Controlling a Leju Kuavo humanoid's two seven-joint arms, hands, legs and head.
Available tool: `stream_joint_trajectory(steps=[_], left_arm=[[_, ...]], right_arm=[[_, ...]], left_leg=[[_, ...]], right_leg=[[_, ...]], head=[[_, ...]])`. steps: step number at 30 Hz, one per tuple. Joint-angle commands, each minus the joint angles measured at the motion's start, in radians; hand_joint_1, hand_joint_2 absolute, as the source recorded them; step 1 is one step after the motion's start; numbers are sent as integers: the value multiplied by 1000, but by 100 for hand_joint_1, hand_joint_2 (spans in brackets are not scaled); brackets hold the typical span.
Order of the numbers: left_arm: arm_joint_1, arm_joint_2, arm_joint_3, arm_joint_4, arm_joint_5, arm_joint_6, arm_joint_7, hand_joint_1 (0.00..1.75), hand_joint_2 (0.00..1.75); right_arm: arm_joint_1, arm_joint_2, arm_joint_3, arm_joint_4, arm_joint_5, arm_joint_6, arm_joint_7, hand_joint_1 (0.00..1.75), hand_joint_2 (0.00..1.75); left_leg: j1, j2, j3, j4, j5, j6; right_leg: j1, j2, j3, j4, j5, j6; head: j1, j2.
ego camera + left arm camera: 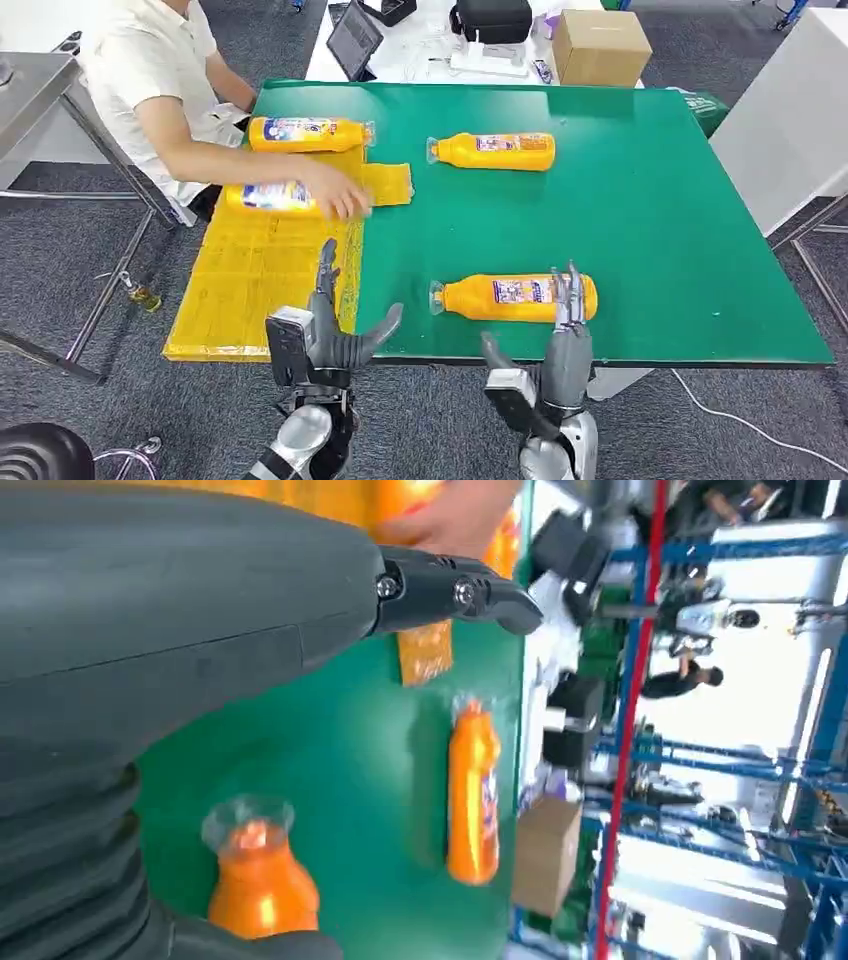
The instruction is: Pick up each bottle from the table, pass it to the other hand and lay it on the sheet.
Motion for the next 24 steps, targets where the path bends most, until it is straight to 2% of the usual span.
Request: stream_joint_trajectory(steps=[1, 2, 6, 8, 10, 15, 16, 17, 18, 19, 22, 23, 24], left_arm=[[-30, 50, -33, -1, 91, -86, 47, 0, 175], [-36, 37, -10, 13, 54, -40, 1, 0, 175], [-3, 40, 18, -64, -92, 78, -64, 0, 175], [27, 65, 5, -87, -155, 69, -7, 0, 175], [42, 52, 34, -73, -173, 89, -18, 0, 175], [43, 43, 81, -58, -164, 19, -1, 0, 175], [49, 47, 86, -66, -176, 11, 18, 0, 175], [50, 50, 94, -62, -175, 6, 26, 0, 175], [50, 50, 94, -62, -175, 6, 26, 0, 175], [54, 50, 113, -63, -166, -12, 41, 0, 175], [48, 51, 126, -61, -152, -32, 55, 0, 175], [43, 51, 129, -59, -160, -31, 55, 0, 175], [43, 51, 129, -59, -160, -31, 55, 0, 175]], right_arm=[[-188, -125, -280, 258, 317, 3, 1, 0, 175], [-226, -142, -293, 297, 383, 3, 26, 0, 175], [-277, -147, -239, 328, 424, 3, 52, 0, 175], [-243, -122, -223, 260, 412, 3, 45, 0, 175], [-211, -107, -211, 216, 458, 3, 69, 0, 175], [-196, -178, -139, 179, 595, 3, 198, 0, 175], [-208, -218, -149, 238, 531, 4, 171, 0, 175], [-229, -201, -125, 287, 540, 3, 215, 0, 175], [-229, -201, -125, 287, 540, 3, 215, 0, 175], [-250, -235, -79, 335, 526, 3, 263, 0, 175], [-293, -270, -20, 460, 394, 3, 274, 0, 175], [-311, -277, 10, 503, 280, 27, 262, 0, 175], [-311, -277, 10, 503, 280, 27, 262, 0, 175]], left_leg=[[0, 1, 4, -2, 0, 2], [0, 2, 6, -2, 0, 2], [-1, 4, 4, -1, 0, 3], [-1, 5, 4, -1, -1, 2], [-1, 3, 4, -1, -1, 2], [0, 3, 8, -1, -2, 3], [0, 3, 7, -1, -2, 3], [0, 3, 7, -1, -2, 4], [0, 3, 6, -1, -1, 3], [0, 4, 7, -2, -1, 3], [0, 4, 3, -1, 0, 2], [0, 5, 4, -1, 0, 2], [0, 3, 2, -1, 0, 2]], right_leg=[[0, 0, 4, -3, 1, -1], [1, 0, 6, -4, 1, -2], [0, 2, 4, -2, 1, -2], [0, 4, 4, -1, 1, -3], [0, 2, 4, -1, 0, -2], [1, 1, 7, -1, -2, -4], [1, 1, 7, -1, -2, -4], [1, 0, 7, -1, -1, -4], [1, 1, 6, -1, -1, -3], [1, 2, 7, -3, 0, -3], [1, 3, 3, -2, 1, -2], [1, 3, 4, -2, 1, -2], [1, 2, 3, -2, 1, -1]], head=[[0, 0], [0, 0], [0, 0], [0, 0], [0, 0], [-1, 0], [0, 0], [0, 0], [-1, 0], [0, 0], [0, 0], [0, 0], [-1, 0]])
